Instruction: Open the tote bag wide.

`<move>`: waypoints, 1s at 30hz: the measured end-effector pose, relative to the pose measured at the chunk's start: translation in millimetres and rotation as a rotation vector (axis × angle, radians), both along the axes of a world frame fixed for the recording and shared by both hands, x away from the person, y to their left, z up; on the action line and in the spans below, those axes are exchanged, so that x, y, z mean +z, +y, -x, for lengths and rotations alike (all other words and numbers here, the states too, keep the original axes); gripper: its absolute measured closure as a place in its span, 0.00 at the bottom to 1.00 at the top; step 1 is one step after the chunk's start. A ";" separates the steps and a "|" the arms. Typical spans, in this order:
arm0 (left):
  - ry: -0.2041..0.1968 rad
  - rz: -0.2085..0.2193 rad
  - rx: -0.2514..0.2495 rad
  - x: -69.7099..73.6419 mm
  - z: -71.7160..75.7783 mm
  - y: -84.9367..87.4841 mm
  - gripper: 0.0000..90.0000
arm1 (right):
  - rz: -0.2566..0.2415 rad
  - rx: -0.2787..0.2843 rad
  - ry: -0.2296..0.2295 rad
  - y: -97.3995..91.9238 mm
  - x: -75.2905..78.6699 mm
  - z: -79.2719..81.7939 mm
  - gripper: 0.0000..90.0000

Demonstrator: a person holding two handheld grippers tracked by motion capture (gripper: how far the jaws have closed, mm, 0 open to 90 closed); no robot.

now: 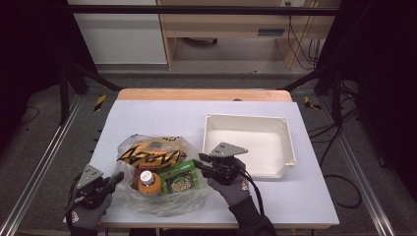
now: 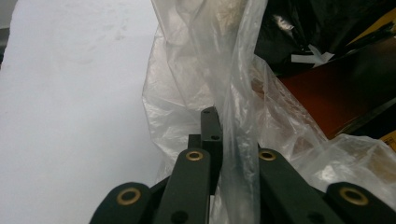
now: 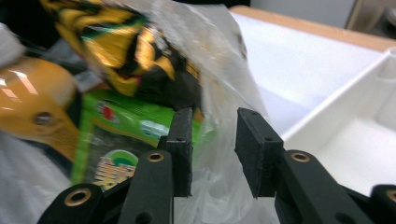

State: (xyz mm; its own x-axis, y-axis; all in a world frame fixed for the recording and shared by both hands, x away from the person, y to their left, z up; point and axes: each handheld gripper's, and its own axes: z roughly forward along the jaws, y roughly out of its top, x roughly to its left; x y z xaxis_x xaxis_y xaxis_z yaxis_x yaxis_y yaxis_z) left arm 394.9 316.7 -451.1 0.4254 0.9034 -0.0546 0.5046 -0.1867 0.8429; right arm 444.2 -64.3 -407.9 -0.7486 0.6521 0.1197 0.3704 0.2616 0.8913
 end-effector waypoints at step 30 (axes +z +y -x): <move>0.004 0.000 -0.002 -0.4 -0.6 0.4 0.98 | 0.029 0.126 0.123 18.6 -26.6 -4.3 0.63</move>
